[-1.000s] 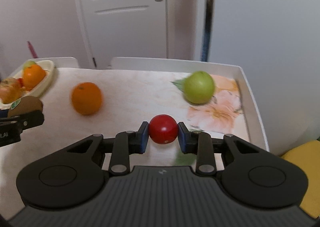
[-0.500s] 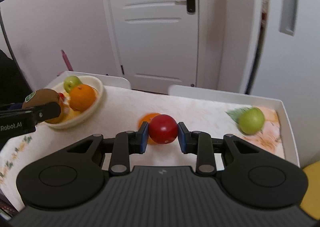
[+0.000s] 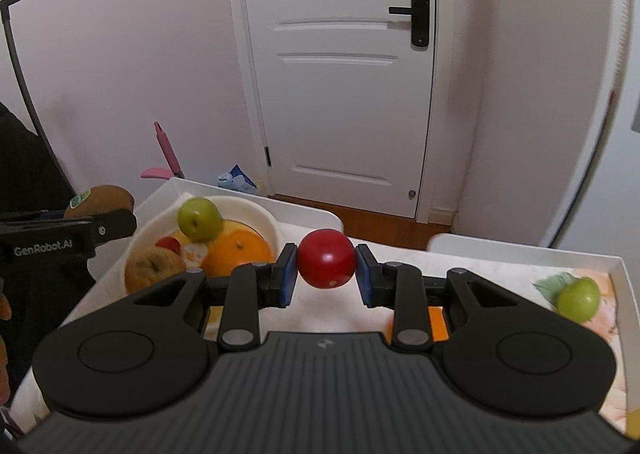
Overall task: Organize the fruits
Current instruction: 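Carry the kiwi and red tomato over the duck plate with both tools, then open both tools to release the kiwi and red tomato into the plate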
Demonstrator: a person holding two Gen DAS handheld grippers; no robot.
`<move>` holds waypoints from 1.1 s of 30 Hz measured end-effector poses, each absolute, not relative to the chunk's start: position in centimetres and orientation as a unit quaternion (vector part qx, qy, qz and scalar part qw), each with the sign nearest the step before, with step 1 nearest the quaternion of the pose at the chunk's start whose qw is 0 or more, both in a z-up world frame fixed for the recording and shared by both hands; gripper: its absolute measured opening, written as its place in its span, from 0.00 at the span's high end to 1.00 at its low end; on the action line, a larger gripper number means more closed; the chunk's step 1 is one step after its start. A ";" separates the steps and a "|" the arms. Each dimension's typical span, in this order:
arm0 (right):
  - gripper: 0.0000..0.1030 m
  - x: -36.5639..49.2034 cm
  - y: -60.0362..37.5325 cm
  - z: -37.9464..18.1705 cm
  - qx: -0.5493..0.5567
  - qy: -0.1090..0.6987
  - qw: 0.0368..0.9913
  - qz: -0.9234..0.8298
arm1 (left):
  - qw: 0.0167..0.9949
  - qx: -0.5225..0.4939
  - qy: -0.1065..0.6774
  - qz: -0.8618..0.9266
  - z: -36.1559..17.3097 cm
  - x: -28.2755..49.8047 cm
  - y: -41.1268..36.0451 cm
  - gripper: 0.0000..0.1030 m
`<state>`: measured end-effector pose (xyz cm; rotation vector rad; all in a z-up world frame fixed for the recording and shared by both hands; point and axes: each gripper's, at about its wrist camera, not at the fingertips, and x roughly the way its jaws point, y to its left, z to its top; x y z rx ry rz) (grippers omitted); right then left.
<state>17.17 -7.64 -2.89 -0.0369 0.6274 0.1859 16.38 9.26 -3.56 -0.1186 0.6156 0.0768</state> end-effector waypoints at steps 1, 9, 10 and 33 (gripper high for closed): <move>0.56 17.6 -7.0 -2.9 -0.018 0.309 0.946 0.091 | 0.950 -0.059 0.306 0.038 -3.7 16.8 9.9 0.40; 0.56 20.2 -3.1 -3.8 -0.018 0.321 0.943 0.082 | 0.939 -0.071 0.334 0.034 -5.7 20.0 14.3 0.40; 0.56 20.4 -2.7 -4.0 -0.018 0.323 0.943 0.080 | 0.938 -0.072 0.339 0.033 -6.0 20.3 14.7 0.40; 0.56 23.2 0.3 -5.4 -0.022 0.344 0.937 0.062 | 0.916 -0.099 0.388 -0.012 -9.5 23.9 16.8 0.16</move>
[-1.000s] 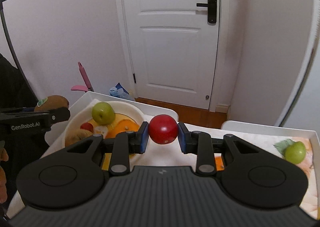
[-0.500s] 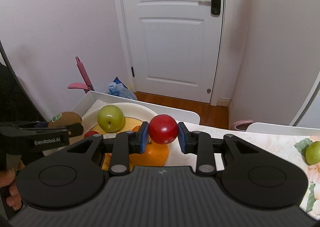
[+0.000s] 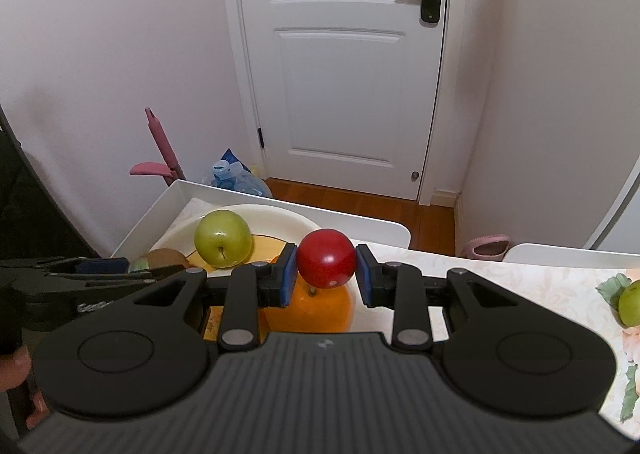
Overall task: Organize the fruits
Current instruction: 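Open both tools to release the kiwi and red tomato into the plate, then grasp the orange with the left tool while the right tool moves to the green apple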
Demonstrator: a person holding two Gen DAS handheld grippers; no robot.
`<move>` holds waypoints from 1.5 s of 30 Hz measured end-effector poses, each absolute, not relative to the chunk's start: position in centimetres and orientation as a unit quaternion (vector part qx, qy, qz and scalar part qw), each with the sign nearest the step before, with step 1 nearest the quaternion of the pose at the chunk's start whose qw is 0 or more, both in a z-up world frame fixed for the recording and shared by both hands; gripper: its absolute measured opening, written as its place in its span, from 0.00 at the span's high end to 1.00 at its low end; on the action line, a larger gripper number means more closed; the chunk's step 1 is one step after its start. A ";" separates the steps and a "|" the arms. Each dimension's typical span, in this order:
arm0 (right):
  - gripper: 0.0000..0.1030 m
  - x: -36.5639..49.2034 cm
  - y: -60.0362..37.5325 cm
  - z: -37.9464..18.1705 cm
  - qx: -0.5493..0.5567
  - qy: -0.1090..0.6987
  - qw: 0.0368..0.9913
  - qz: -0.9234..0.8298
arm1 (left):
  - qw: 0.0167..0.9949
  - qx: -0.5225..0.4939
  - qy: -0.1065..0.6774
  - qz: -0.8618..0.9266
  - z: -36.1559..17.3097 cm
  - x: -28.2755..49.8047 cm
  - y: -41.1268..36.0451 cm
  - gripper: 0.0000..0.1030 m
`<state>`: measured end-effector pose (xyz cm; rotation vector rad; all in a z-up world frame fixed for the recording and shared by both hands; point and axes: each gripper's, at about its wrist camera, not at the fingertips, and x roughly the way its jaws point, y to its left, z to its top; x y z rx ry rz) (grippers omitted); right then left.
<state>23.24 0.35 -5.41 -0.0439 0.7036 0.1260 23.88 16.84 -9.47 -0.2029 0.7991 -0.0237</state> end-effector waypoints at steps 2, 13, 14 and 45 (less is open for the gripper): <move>0.56 23.5 0.5 -5.4 -0.024 0.344 0.936 0.064 | 0.919 -0.089 0.383 -0.012 -9.1 23.7 16.7 0.12; 0.56 26.7 1.6 -5.9 -0.050 0.361 0.925 0.108 | 0.921 -0.077 0.382 -0.001 -8.2 22.3 17.4 0.11; 0.56 27.2 1.8 -6.2 -0.056 0.363 0.923 0.116 | 0.921 -0.077 0.382 0.001 -8.2 22.2 17.6 0.11; 0.00 26.8 0.4 -6.9 -0.040 0.349 0.928 0.124 | 0.930 -0.021 0.368 0.006 -6.9 20.4 16.7 0.09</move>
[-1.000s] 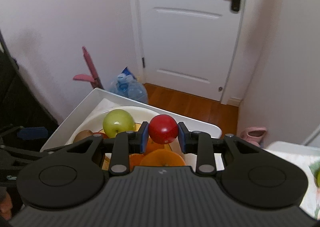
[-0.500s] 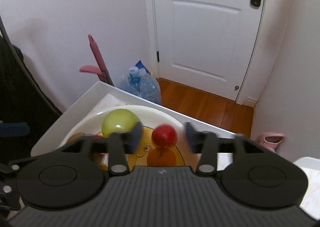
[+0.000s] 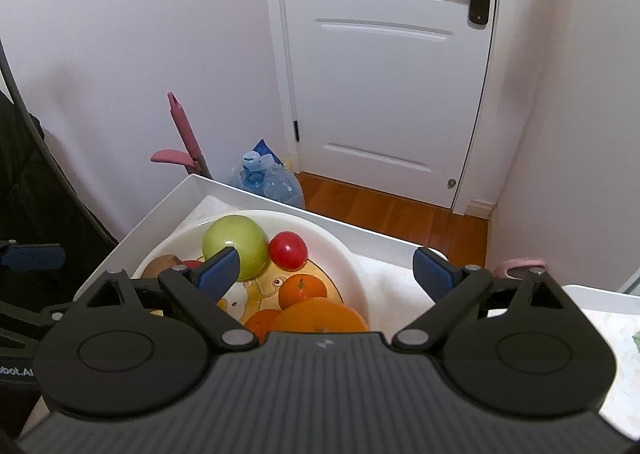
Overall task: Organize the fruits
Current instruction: 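Grasp the orange with the left tool while the right tool moves to the green apple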
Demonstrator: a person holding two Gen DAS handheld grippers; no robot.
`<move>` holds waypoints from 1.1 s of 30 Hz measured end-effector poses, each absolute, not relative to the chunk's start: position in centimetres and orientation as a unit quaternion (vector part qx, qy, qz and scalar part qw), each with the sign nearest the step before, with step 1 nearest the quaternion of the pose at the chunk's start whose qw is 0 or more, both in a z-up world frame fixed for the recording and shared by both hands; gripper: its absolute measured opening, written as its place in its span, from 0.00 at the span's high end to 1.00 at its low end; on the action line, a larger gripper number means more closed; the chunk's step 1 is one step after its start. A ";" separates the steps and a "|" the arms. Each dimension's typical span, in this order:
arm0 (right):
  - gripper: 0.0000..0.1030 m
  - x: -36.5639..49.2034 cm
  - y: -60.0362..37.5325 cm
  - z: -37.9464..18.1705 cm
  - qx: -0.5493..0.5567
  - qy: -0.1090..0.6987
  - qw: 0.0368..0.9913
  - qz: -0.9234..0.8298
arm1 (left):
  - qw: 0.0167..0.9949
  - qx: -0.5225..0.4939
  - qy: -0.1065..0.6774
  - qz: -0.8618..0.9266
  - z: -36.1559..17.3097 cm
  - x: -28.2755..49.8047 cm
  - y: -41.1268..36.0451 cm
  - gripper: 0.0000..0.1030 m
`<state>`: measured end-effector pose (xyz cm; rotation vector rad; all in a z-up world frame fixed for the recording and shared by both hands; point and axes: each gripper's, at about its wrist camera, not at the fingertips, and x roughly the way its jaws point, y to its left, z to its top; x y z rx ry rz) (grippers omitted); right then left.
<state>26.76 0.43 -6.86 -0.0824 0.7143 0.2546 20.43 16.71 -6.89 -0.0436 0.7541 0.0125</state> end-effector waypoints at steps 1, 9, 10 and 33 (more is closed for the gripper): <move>0.00 26.5 0.3 -6.5 -0.039 0.348 0.929 0.123 | 0.930 -0.021 0.366 0.006 -6.7 20.3 16.7 0.09; 0.00 23.0 -0.9 -3.8 -0.022 0.336 0.935 0.106 | 0.940 -0.020 0.342 0.010 -4.6 18.0 15.6 0.09; 0.00 22.4 -1.1 -3.5 -0.022 0.335 0.937 0.100 | 0.940 -0.016 0.340 0.009 -4.3 17.7 15.4 0.09; 0.00 11.1 -17.1 -0.7 -0.004 0.335 0.942 0.016 | 0.953 0.013 0.303 -0.012 -0.6 11.1 3.1 0.00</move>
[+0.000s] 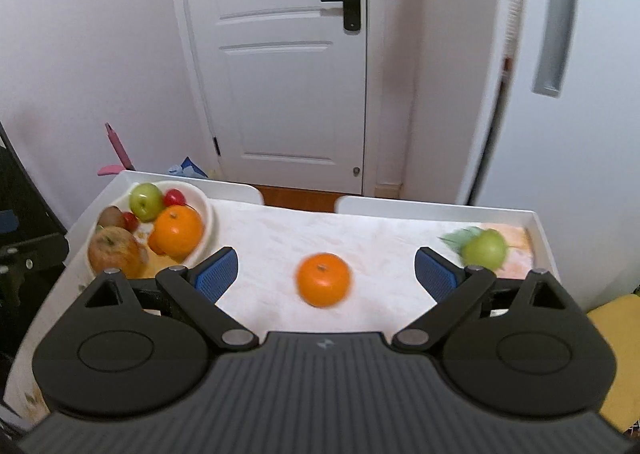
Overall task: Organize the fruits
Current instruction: 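Grasp the orange with the left tool while the right tool moves to the green apple, then grasp the green apple with the right tool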
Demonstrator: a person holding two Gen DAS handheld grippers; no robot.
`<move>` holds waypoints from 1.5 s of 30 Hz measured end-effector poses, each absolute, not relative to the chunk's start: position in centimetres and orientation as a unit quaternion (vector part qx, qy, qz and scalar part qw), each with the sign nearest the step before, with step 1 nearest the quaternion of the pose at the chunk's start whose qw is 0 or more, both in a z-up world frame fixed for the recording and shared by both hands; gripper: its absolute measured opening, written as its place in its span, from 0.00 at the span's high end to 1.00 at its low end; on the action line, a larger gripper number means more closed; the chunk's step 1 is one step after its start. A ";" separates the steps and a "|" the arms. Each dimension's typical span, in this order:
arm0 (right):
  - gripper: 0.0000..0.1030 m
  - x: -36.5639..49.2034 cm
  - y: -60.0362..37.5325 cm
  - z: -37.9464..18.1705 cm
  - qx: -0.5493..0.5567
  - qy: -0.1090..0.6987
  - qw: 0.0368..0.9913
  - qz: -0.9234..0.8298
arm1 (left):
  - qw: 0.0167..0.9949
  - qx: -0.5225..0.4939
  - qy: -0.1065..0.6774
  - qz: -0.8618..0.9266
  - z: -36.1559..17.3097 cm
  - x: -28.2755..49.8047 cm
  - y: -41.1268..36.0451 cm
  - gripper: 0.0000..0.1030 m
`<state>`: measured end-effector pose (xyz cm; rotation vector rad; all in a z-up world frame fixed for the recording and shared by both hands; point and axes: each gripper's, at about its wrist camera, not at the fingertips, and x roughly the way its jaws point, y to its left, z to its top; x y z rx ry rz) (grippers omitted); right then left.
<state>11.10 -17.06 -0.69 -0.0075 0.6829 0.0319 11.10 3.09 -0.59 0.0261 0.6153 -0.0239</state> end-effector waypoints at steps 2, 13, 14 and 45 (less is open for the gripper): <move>0.00 10.7 -19.0 -0.8 -0.003 0.338 0.941 0.018 | 0.953 0.013 0.304 -0.007 -0.6 10.9 1.2 0.00; 0.00 12.2 -28.8 -3.4 -0.011 0.354 0.935 0.025 | 0.947 0.023 0.320 -0.010 -3.7 13.2 -8.2 0.00; 0.00 12.6 -29.6 -3.8 -0.014 0.355 0.934 0.027 | 0.946 0.025 0.323 -0.011 -4.2 13.9 -9.0 0.00; 0.13 22.0 -34.9 -12.2 -0.032 0.394 0.915 0.077 | 0.922 0.064 0.382 0.002 -14.8 24.0 -16.6 0.37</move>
